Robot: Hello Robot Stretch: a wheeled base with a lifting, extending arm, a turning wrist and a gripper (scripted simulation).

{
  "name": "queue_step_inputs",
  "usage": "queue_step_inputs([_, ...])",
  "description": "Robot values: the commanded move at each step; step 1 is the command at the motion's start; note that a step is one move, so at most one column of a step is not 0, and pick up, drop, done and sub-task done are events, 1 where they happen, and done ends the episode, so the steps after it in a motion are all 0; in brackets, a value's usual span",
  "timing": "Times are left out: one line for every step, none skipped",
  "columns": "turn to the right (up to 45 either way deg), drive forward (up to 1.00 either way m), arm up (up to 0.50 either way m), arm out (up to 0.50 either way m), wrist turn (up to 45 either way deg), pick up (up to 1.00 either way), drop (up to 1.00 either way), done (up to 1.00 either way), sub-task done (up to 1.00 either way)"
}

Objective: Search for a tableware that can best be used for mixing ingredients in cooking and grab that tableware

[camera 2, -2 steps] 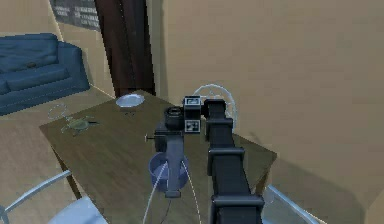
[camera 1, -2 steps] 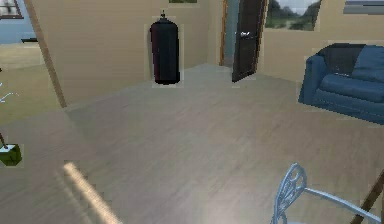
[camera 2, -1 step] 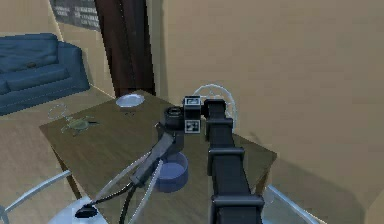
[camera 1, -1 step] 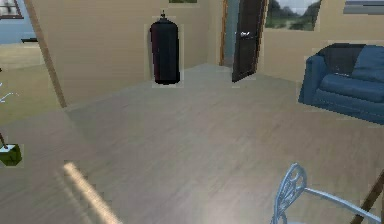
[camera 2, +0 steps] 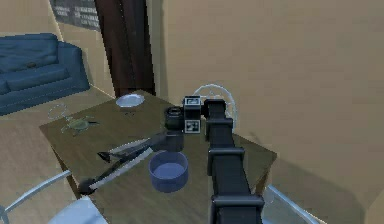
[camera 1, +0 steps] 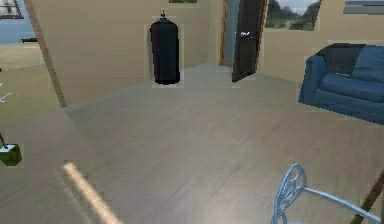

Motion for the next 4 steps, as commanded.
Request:
queue_step_inputs([0.0,0.00,0.00,0.00,45.0,0.00,0.00,0.00,0.00])
queue_step_inputs([0.0,0.00,0.00,0.00,27.0,0.00,0.00,0.00,0.00])
queue_step_inputs([0.0,0.00,-0.30,0.00,0.0,0.00,0.00,0.00,0.00])
queue_step_inputs([0.0,0.00,0.00,0.00,0.0,1.00,0.00,0.00,0.00])
